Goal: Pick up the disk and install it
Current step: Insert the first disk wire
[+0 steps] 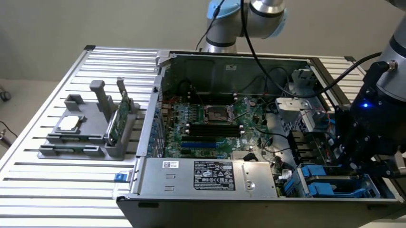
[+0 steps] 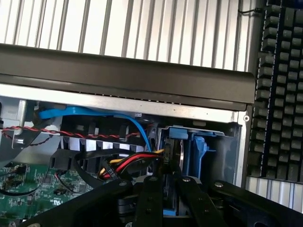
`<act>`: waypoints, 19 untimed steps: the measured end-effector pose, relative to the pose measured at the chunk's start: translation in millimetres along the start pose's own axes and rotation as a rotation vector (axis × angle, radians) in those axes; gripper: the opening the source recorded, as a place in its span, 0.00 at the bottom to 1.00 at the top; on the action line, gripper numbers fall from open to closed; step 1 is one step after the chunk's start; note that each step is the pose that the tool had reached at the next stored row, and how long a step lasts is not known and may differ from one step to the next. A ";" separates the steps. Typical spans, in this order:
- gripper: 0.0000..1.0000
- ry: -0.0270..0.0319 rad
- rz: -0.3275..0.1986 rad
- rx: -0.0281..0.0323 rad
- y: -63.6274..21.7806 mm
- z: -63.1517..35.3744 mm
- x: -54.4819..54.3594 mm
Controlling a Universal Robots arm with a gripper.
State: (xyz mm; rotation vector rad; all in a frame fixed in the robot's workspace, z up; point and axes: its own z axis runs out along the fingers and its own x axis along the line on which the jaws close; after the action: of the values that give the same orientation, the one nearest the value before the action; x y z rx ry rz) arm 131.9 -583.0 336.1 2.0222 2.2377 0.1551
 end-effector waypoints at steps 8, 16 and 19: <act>0.18 -0.0126 0.013 -0.0025 -0.6 0.6 3.3; 0.18 -0.0273 0.037 -0.0011 -0.8 1.0 4.5; 0.18 -0.0315 0.043 -0.0007 -0.6 1.0 5.9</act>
State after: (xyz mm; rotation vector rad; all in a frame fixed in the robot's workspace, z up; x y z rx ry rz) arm 130.8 -577.2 334.9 2.0583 2.1767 0.1271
